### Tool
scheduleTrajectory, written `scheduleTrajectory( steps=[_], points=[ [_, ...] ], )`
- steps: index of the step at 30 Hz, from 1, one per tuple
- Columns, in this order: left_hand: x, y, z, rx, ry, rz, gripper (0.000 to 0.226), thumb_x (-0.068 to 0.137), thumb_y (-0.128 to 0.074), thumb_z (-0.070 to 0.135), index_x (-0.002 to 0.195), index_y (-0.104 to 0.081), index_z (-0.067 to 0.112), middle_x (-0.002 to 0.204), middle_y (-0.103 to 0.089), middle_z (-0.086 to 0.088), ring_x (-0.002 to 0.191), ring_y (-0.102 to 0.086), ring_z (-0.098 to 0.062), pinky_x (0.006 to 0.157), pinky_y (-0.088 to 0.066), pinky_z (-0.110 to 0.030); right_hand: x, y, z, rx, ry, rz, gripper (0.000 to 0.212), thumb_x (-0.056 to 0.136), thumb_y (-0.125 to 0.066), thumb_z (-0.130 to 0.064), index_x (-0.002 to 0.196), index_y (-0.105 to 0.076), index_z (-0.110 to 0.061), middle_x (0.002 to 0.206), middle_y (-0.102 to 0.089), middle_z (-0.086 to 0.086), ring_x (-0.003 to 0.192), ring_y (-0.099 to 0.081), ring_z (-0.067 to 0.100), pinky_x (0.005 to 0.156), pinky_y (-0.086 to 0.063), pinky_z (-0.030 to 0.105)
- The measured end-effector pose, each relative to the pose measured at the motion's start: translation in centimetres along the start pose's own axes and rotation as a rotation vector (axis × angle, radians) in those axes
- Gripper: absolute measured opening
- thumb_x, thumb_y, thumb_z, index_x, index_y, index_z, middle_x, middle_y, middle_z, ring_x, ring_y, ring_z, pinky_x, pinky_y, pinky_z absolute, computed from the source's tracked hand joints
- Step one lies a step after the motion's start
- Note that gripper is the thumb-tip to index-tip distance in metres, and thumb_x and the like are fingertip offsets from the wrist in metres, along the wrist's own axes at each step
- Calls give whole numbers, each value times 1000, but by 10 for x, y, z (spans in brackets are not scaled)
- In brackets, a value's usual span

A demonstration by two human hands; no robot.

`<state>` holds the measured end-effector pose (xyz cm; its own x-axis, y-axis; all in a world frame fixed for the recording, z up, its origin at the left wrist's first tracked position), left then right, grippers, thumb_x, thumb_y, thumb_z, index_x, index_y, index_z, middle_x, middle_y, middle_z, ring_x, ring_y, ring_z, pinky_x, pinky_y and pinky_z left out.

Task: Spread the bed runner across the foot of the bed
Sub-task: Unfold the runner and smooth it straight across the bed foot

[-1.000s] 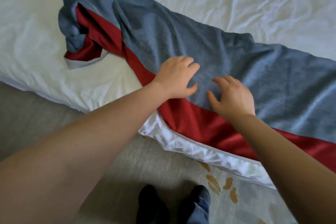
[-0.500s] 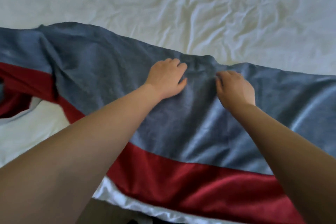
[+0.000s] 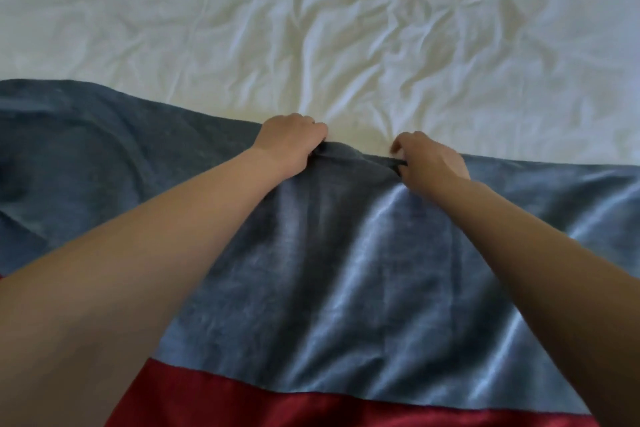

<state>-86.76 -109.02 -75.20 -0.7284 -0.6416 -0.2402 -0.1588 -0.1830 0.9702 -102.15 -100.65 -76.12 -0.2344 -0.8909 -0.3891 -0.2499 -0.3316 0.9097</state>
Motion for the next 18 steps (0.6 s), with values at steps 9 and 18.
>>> scheduleTrajectory(
  steps=[9, 18],
  points=[
    [-1, 8, -40, -4, -3, 48, 12, 92, -53, 25, 97, -61, 18, 89, -62, -3, 86, -56, -25, 60, -36, -31, 17, 5, -20, 26, -74, 44, 17, 88, -48, 0, 101, -55, -8, 102, -49, 9, 72, -53, 29, 60, -43, 35],
    [-38, 13, -102, -173, -38, 51, 21, 85, -45, 29, 95, -62, 22, 88, -62, 3, 84, -55, -20, 62, -46, -33, 13, 16, -44, 114, -120, 146, 17, 90, -44, -9, 99, -59, -9, 106, -49, 7, 71, -55, 27, 57, -43, 33]
  ],
)
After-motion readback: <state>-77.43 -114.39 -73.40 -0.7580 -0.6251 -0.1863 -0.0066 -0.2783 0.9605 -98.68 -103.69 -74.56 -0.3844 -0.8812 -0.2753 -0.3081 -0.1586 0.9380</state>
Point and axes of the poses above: each hand's wrist, its own x-axis towards the middle knuckle, its own y-axis out of the back of the hand, z = x × y, the point moved 10 cm from there along x, towards the middle knuckle
